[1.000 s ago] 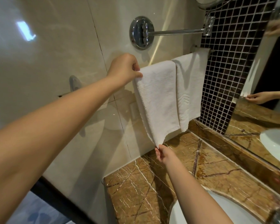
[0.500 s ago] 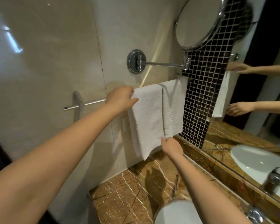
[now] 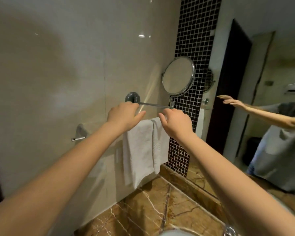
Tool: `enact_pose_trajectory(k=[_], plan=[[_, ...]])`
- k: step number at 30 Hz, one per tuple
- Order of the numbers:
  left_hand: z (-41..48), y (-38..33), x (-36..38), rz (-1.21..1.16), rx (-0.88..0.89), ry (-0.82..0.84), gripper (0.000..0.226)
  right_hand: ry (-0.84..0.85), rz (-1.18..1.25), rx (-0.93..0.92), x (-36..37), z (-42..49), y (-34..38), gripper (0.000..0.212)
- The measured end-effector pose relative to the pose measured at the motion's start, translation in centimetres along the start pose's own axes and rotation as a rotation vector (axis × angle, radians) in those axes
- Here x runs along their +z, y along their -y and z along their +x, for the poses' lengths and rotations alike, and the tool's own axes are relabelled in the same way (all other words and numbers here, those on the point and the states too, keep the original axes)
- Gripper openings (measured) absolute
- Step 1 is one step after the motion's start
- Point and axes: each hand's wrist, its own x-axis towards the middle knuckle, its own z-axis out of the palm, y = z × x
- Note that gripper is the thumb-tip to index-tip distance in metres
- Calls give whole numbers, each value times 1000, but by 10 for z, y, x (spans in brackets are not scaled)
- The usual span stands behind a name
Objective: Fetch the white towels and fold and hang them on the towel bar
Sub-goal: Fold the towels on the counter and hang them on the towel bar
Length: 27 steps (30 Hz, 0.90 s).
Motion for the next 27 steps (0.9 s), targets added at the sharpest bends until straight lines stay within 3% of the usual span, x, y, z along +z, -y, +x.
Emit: enact_pose_trajectory(k=[16,27], plan=[[-26,-6,-11,-126,157,37,47,32,-91,188,-47,-42,4,45],[-38,-120,22,-368,445,76,55,53,-205,466,-102,-134,-57,49]])
